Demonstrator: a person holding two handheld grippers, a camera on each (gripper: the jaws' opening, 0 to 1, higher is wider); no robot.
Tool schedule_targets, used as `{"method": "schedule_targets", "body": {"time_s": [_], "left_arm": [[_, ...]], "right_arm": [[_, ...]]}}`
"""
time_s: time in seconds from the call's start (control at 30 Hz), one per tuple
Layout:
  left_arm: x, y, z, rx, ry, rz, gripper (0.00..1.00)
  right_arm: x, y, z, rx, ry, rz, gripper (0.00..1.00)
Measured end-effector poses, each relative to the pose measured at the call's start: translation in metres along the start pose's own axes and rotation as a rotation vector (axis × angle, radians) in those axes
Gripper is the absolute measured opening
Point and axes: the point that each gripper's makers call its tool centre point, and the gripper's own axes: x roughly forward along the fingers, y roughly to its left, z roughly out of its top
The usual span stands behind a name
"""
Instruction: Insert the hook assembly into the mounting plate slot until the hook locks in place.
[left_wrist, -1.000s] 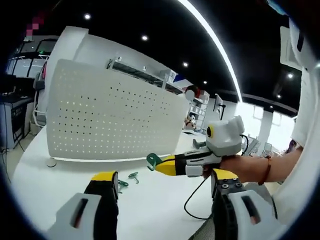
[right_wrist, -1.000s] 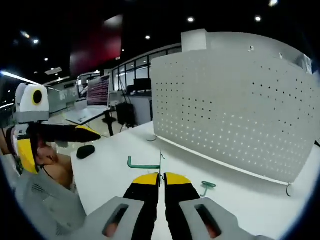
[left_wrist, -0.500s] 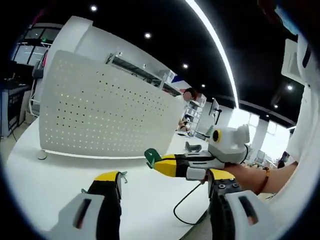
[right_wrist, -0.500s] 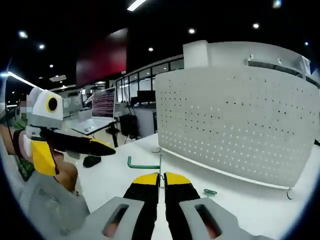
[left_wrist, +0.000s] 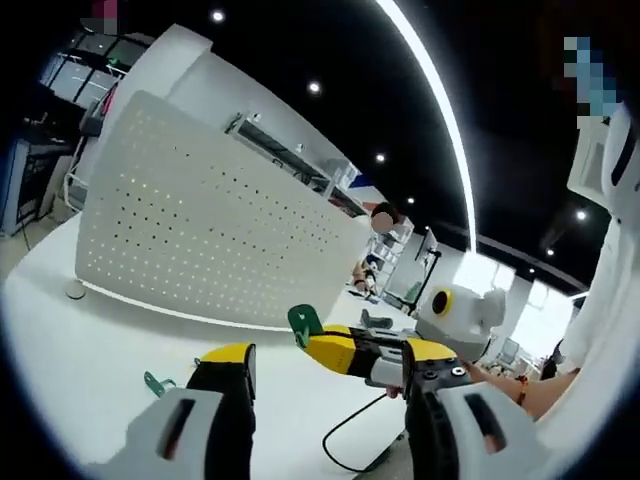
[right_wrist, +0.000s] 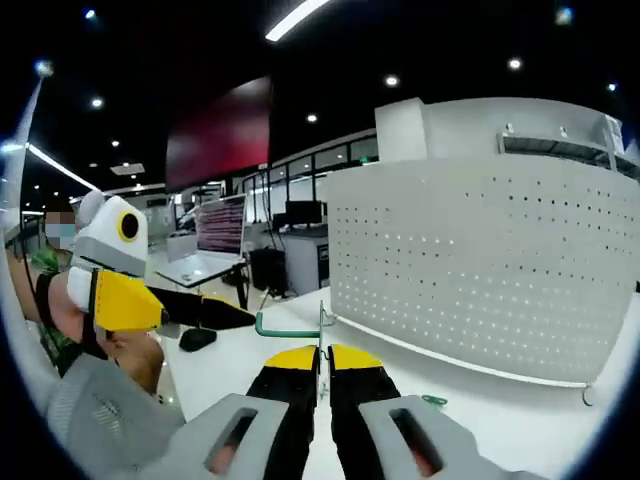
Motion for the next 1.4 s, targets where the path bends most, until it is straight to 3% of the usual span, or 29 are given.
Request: {"method": "schedule_targets", "body": {"time_s": [0.23,0.47,0.9,1.4], "left_arm": [[0.005,-0.003,-0.005,0.015,0.029,-0.013,0.53],[0.008,-0.005,-0.001,0.010,0.011,-0.018,0.48],[0.009,-0.012,0.004,0.007,-0.010,-0.055,0.22],[0.010,-0.003,0.007,-0.029,-0.022,-0.025,0.14]], "right_arm": [[0.000,0.010,0.008,0.024,-0.042,0.033,0.02],[-0.001,0.016,0.014,0.025,-0.066,0.055,0.02],[-0.005,0.027,0.023,0.019,-0.111,0.090,0.02],[-0.009,0.032,0.025,0.007,-0.146,0.096,0.02]]}}
